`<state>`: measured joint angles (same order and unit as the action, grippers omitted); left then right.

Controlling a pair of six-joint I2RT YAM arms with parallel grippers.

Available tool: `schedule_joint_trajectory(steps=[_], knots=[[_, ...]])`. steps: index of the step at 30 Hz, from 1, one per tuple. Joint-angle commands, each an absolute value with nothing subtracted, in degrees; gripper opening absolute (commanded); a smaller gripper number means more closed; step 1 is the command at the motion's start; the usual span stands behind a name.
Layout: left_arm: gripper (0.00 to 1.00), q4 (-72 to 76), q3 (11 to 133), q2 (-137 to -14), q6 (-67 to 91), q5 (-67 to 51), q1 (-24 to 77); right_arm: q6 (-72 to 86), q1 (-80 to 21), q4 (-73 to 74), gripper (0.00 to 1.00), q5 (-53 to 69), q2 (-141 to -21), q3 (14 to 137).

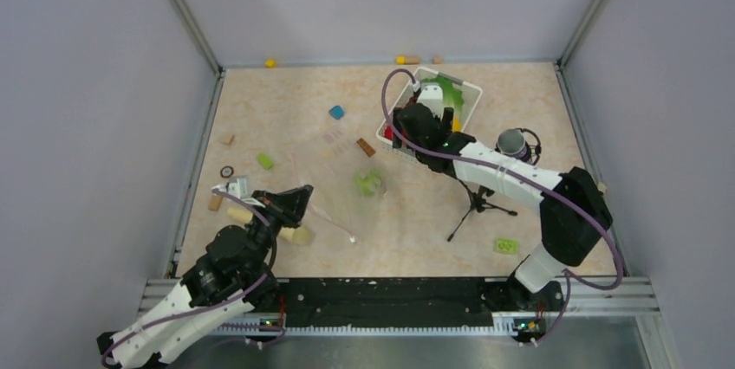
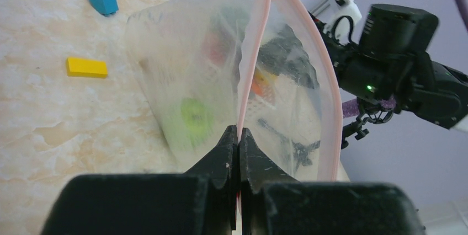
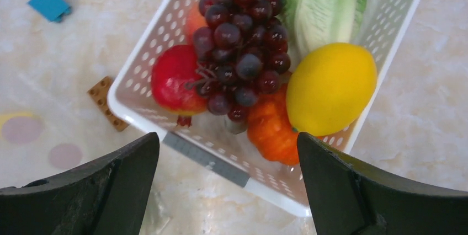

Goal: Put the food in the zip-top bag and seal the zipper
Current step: Pick up the fake fruit from the bin.

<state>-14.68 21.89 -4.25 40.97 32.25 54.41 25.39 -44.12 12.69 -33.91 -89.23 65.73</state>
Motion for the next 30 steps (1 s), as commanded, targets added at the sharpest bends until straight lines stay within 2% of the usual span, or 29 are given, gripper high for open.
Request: schedule_joint_trajectory(steps=[1, 9, 20, 30], knots=[[0.0, -10.3, 23.3, -5.7, 38.8, 28.8, 54.2, 27.6, -42.7, 18.2, 0.93, -42.1, -93.3, 73.6], [0.0, -10.1, 24.4, -9.8, 38.4, 27.2, 54.2, 27.0, -39.6, 19.7, 0.93, -44.9, -96.7, 74.0], [0.0, -9.3, 24.1, -9.9, 37.7, 26.6, 54.2, 16.9, -37.7, 17.0, 0.89, -46.0, -100.6, 72.8], [0.0, -9.0, 23.9, -10.0, 37.5, 26.6, 54.2, 15.2, -36.0, 16.5, 0.86, -47.0, -103.3, 73.1]])
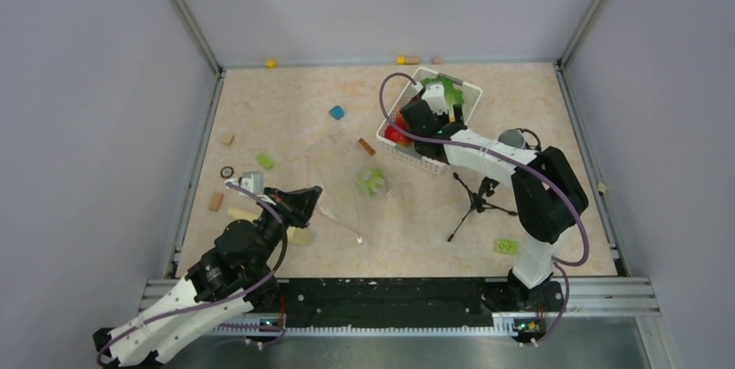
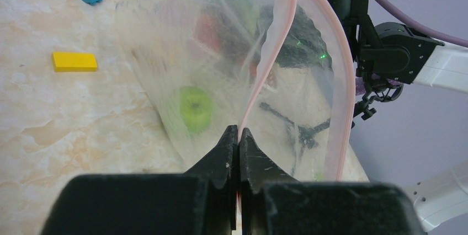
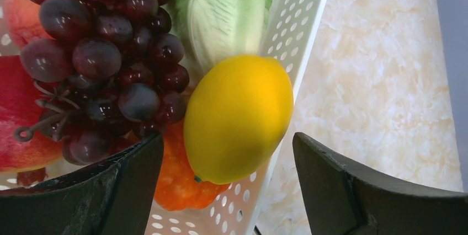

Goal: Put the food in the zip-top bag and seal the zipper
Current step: Pick up the fake fruit from the bin.

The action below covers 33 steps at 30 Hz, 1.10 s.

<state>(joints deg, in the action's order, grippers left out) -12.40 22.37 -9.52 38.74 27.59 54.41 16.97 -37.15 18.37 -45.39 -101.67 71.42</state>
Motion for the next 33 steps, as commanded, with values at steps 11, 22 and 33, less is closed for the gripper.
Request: schedule_joint_trajectory(steps=[11, 22, 33], knots=[[0.0, -8.9, 23.8, -10.1, 37.4, 26.4, 54.2, 13.1, -35.3, 13.6, 0.72, -47.4, -104.4, 72.6], [0.0, -8.8, 23.8, -10.0, 37.3, 26.1, 54.2, 13.9, -35.4, 12.0, 0.4, -43.2, -96.5, 68.8], [0.0, -8.9, 23.8, -10.0, 37.6, 26.0, 54.2, 13.0, -36.4, 5.7, 0.31, -20.4, -78.1, 60.1]])
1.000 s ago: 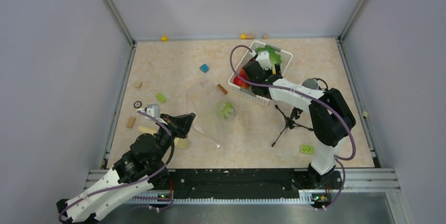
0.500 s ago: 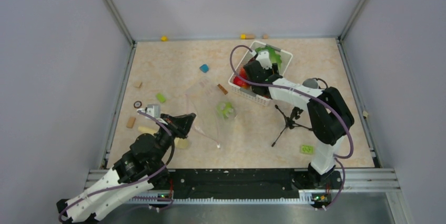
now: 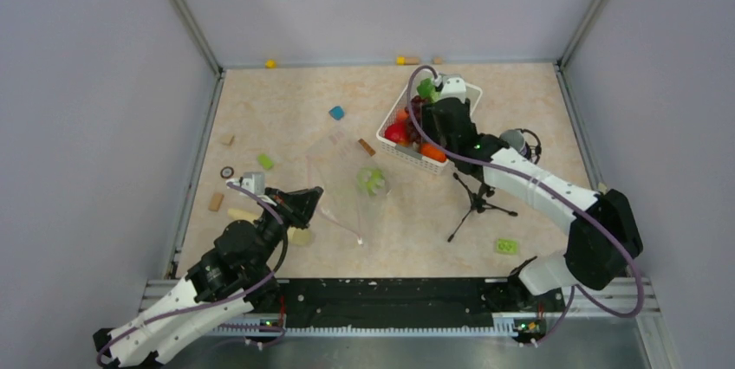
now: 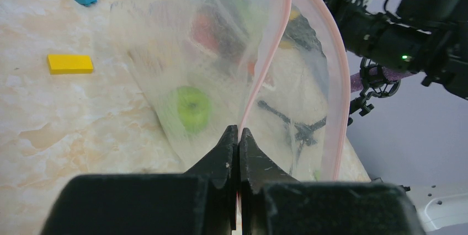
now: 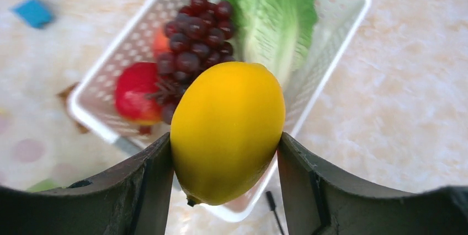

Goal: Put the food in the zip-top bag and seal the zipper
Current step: Pick up the fake fruit from the bin, then place the fake fruit in the zipper food storage bag.

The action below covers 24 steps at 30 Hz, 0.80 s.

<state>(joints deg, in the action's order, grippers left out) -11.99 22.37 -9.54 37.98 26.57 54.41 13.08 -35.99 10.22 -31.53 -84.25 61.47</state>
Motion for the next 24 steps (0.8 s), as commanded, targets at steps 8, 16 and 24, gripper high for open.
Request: schedule_joint_trajectory(steps=[8, 16, 24], knots=[[0.0, -8.9, 23.8, -10.0, 37.7, 26.0, 54.2, 15.0, -36.7, 2.0, 0.29, 9.7, -69.4, 57.3], [0.0, -8.9, 23.8, -10.0, 37.7, 25.9, 54.3, 22.8, -42.2, -9.1, 0.27, 43.1, -65.2, 55.7], [0.0, -8.8, 23.9, -10.1, 37.6, 25.6, 54.2, 14.2, -58.2, 1.2, 0.27, 35.5, -67.6, 62.3]])
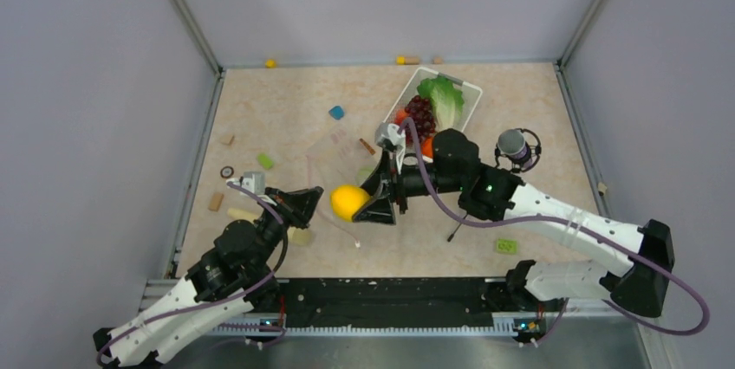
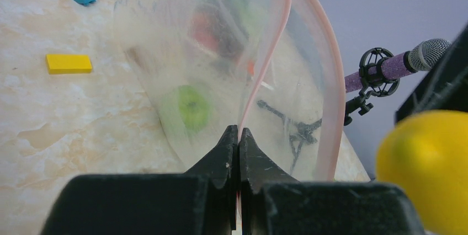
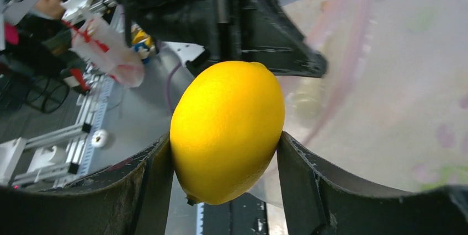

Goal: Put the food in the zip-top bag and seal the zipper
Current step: Place the fake fruit in the zipper food storage bag.

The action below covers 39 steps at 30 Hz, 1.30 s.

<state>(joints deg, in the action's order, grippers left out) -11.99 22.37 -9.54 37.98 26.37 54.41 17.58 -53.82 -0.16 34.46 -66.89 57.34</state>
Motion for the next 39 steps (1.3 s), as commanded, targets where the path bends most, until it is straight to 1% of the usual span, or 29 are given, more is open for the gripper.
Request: schedule_joint_trajectory(steps=[1, 4, 9, 15, 19, 21, 23, 29, 34, 39], knots=[[0.0, -8.8, 23.8, -10.2, 37.6, 25.6, 54.2, 14.0, -59.3, 1.8, 0.27, 35.2, -68.1, 62.9], [0.0, -8.8, 23.7, -10.4, 37.7, 26.2, 54.2, 13.3, -62.2, 5.1, 0.27, 31.0, -70.8, 65.6], [0.0, -8.7, 24.0, -10.7, 37.5, 25.2, 54.2, 13.3, -65.0, 10.5, 0.26, 17.8, -75.2, 69.7], [0.0, -8.6, 23.9, -10.1, 37.4, 24.8, 54.2, 15.8, -65.3, 15.1, 0.26, -2.9, -78.7, 72.8], [0.0, -8.2, 23.8, -10.2, 37.0, 23.9, 54.2, 17.5, -66.0, 16.7, 0.28, -15.7, -81.5, 75.9], [0.0, -8.0, 23.7, -10.3, 36.9, 23.7, 54.2, 17.8, -66.6, 17.7, 0.33, -19.6, -83.5, 78.2], [0.0, -8.1, 23.9, -10.3, 37.0, 23.8, 54.2, 18.0, -67.5, 18.7, 0.35, -21.9, -85.7, 80.4], [0.0, -8.8, 24.0, -9.9, 37.6, 24.2, 54.2, 18.3, -69.8, 22.2, 0.58, -32.1, -91.5, 86.1], [0.0, -9.3, 23.9, -9.1, 38.2, 25.0, 54.2, 17.7, -70.7, 22.3, 0.75, -33.1, -92.2, 86.8], [0.0, -10.1, 23.9, -7.7, 38.7, 26.7, 54.3, 17.4, -71.2, 20.2, 0.85, -29.4, -90.9, 85.3]])
